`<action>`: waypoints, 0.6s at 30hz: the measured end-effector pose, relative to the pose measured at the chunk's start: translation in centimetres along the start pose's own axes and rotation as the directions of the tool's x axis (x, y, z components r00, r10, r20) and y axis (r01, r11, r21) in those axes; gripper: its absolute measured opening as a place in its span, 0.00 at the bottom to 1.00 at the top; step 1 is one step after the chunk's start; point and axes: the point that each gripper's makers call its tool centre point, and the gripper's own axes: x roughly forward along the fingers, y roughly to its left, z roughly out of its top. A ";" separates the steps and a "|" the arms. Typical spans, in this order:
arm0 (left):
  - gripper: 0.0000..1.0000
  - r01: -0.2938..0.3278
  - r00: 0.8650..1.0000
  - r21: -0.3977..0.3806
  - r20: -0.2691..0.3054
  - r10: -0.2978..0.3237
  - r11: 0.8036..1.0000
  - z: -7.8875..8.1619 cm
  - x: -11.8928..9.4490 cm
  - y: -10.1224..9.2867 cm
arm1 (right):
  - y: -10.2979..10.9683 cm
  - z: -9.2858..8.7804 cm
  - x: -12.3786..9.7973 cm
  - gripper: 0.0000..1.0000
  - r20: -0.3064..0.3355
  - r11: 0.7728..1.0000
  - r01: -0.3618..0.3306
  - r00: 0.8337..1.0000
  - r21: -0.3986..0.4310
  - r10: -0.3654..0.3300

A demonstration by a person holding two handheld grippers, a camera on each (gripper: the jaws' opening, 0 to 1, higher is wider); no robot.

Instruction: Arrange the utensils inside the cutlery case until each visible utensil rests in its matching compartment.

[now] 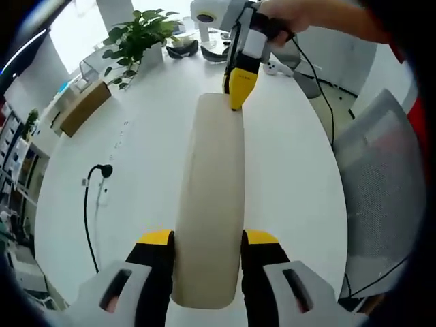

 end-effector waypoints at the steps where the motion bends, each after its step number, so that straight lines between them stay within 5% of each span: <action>1: 0.39 0.006 1.000 -0.005 -0.001 -0.006 1.000 0.0 0.3 0.0 | -0.2 0.0 0.2 0.18 0.002 1.000 0.005 1.000 0.004 -0.005; 18: 0.39 0.069 0.995 0.016 -0.066 -0.068 0.997 -1.4 4.9 1.7 | -3.5 -0.2 3.2 0.19 -0.004 0.996 0.045 0.999 0.083 -0.045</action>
